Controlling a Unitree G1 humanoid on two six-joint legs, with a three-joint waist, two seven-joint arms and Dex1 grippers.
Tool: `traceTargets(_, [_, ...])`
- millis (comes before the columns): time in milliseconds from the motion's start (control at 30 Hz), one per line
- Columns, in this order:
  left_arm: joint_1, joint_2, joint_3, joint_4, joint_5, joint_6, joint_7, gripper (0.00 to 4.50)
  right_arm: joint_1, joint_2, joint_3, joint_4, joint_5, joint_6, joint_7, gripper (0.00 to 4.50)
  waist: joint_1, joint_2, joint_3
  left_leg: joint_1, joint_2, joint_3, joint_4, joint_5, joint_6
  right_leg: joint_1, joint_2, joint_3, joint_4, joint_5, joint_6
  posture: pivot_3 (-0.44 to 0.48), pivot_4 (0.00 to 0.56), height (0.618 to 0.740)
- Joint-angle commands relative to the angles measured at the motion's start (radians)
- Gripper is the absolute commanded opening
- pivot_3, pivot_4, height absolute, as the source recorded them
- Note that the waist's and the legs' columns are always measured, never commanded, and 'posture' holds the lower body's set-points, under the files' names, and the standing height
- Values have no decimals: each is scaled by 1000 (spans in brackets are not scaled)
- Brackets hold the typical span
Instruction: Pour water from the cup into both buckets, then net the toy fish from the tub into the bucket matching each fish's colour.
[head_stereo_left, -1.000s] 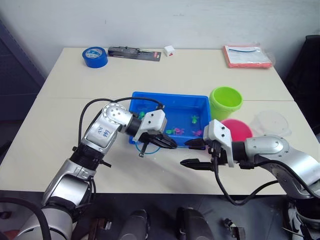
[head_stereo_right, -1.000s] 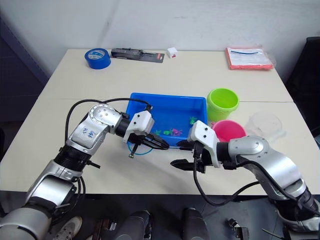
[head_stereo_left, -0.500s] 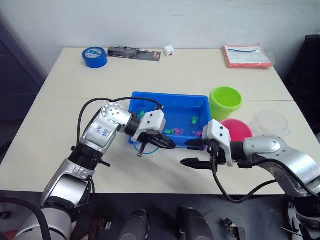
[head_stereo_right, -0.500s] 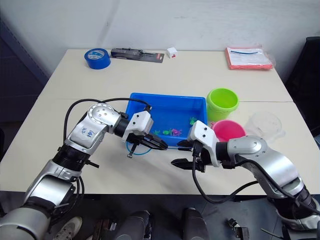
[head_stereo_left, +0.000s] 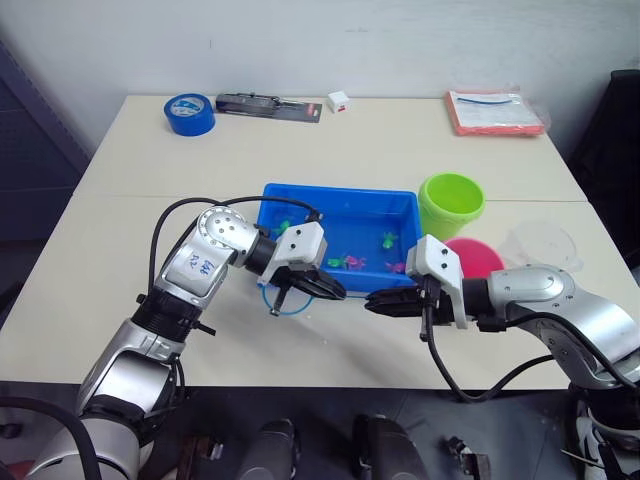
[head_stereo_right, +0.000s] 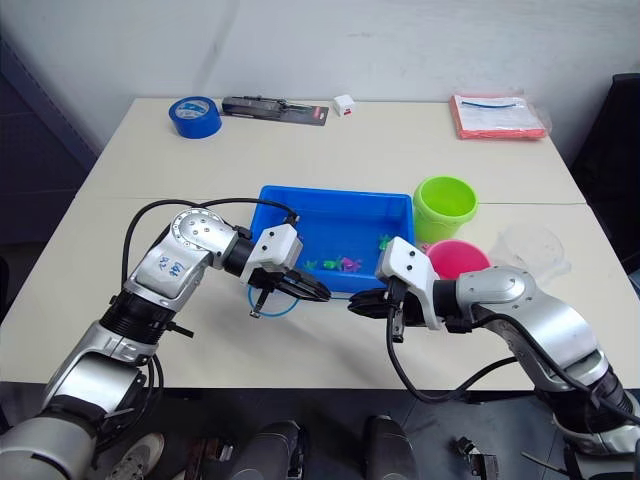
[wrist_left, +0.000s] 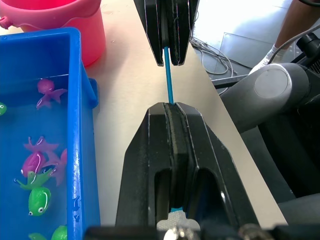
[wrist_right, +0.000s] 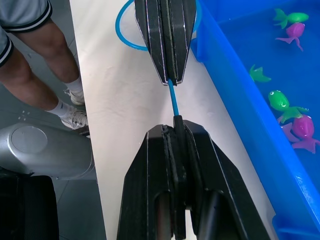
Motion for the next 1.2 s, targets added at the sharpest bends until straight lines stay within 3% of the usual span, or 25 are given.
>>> traceTargets(33, [1, 3, 11, -31, 4, -12, -4, 0, -5, -19, -35, -21, 2, -12, 8, 798, 0, 0, 0, 0, 0, 0, 0, 0, 0, 0, 0, 0, 0, 0, 0, 0, 150, 737])
traceTargets(433, [-12, 7, 4, -9, 17, 35, 3, 0, 12, -33, -47, -35, 13, -12, 19, 798, 0, 0, 0, 0, 0, 0, 0, 0, 0, 0, 0, 0, 0, 0, 0, 0, 150, 737])
traceTargets(533, [-19, 4, 18, -11, 11, 57, 15, 989, 13, -35, -47, -37, 13, -12, 22, 798, 0, 0, 0, 0, 0, 0, 0, 0, 0, 0, 0, 0, 0, 0, 0, 0, 150, 737])
traceTargets(700, [-38, 55, 131, -71, -85, 180, 19, 3213, 10, -47, -38, -31, -1, -20, 22, 798, -1, 0, 0, 0, 0, 0, 0, 0, 0, 0, 0, 0, 0, 0, 0, 0, 150, 737])
traceTargets(933, [-81, 154, 338, -109, -244, 416, 85, 3248, 32, -54, -51, -39, 4, -23, 23, 798, -3, 0, 0, 0, 1, 0, 0, 0, 0, -1, 0, 1, 0, 0, 0, 0, 150, 737])
traceTargets(1067, [-130, 271, 473, -39, -285, 512, 140, 3263, 22, -69, -108, -16, -4, -32, 5, 798, -2, 0, 0, -1, 0, -1, 1, 0, 0, -1, -1, 1, 1, 0, 0, 0, 150, 737])
traceTargets(1200, [-64, 347, 482, -77, -301, 523, 106, 3263, -18, -113, -171, 34, -21, -57, 15, 798, -4, 0, 0, 0, 0, -1, -1, 0, 0, -1, 0, 0, 1, 0, 0, 0, 150, 737])
